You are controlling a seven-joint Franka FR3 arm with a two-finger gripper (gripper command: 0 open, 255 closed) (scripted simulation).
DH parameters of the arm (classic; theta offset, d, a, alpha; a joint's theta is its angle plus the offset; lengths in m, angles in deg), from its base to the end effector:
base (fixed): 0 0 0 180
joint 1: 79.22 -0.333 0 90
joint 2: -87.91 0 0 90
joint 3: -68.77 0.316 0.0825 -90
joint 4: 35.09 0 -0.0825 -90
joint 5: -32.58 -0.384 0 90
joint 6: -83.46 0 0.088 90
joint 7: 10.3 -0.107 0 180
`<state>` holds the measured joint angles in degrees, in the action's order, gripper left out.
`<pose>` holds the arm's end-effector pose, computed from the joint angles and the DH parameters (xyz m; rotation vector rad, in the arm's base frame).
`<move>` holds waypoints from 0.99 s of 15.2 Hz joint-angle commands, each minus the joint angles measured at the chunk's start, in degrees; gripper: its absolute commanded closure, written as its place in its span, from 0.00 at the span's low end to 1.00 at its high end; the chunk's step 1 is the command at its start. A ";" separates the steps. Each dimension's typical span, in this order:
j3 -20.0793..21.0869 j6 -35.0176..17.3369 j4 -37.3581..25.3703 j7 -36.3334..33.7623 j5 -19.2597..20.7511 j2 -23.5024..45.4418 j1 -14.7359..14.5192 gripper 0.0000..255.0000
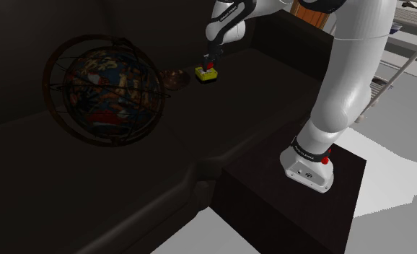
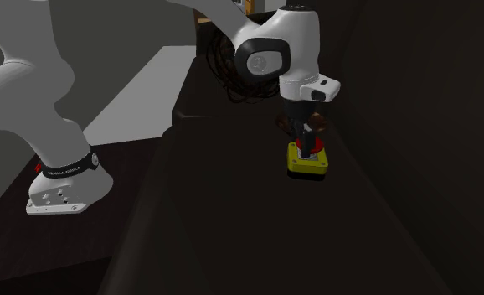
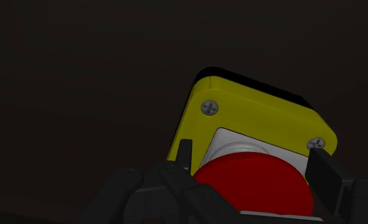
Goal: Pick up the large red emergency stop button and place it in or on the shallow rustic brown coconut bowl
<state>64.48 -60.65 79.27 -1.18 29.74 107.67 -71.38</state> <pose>0.6093 -0.1293 0.3049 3.1023 -0.1296 0.2709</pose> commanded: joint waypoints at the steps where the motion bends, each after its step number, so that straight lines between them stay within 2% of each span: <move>1: 0.01 -0.05 0.01 0.00 0.00 0.04 -0.01 1.00; 15: -0.37 9.17 -3.24 -0.66 0.90 -5.95 -0.27 1.00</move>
<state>64.13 -52.25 76.57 -1.83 30.60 101.99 -71.66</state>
